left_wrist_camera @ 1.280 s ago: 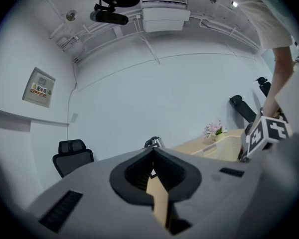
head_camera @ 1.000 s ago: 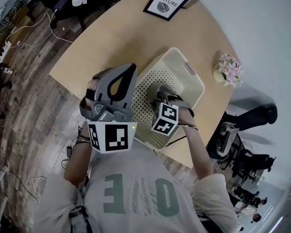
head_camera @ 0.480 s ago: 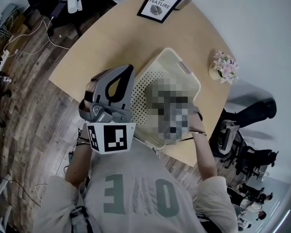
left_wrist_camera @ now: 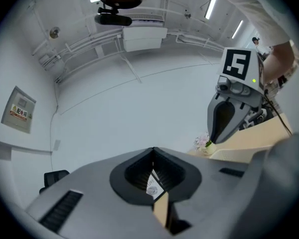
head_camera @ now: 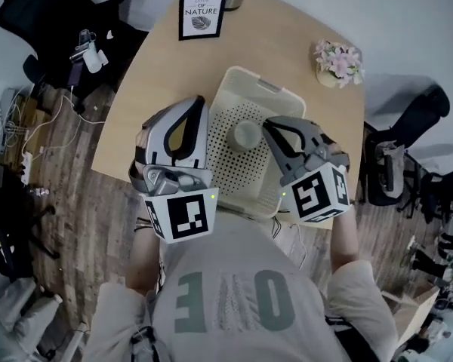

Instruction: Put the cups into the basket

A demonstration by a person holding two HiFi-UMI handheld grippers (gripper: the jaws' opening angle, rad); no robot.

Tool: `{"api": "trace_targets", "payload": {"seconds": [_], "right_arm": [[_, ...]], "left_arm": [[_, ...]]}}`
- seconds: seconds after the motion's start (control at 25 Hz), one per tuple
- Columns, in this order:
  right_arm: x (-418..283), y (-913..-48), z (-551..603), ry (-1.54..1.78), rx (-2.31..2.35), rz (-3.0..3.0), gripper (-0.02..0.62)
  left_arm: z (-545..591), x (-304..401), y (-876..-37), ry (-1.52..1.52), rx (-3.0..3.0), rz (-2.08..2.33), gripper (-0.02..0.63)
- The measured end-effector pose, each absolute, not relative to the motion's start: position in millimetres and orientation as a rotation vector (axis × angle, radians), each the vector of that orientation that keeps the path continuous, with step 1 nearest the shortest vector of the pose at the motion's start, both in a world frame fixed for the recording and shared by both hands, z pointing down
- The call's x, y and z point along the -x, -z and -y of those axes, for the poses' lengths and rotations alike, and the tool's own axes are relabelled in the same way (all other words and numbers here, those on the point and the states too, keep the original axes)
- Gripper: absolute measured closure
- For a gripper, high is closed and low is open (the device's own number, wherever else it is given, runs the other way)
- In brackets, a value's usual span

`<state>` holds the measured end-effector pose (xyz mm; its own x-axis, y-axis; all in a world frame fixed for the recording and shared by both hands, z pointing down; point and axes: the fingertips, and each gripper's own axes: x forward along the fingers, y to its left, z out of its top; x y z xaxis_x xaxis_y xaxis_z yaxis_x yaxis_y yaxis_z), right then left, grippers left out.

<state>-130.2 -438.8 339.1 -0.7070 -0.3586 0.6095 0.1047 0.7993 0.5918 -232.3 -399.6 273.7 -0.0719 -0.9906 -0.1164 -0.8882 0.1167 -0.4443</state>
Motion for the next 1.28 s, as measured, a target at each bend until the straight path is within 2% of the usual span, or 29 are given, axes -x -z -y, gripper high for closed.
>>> {"api": "trace_targets", "payload": {"seconds": [0.24, 0.48, 0.76, 1.28], "right_arm": [[103.5, -254.1, 447.9, 0.542, -0.706, 2.762, 0.597], [43.5, -236.0, 462.7, 0.389, -1.409, 2.730, 0.597], [16.2, -252.8, 451.2, 0.376, -1.514, 2.645, 0.597], [14.6, -244.0, 438.1, 0.287, -1.497, 2.711, 0.597]], "left_arm": [[409.4, 202.1, -253.8, 0.364, 1.903, -1.890, 0.598], [423.3, 167.2, -248.2, 0.351, 2.000, -1.806, 0.598], [430.4, 141.1, -248.8, 0.308, 2.062, -1.727, 0.598], [435.4, 119.9, -245.1, 0.282, 2.103, -1.687, 0.598]]}}
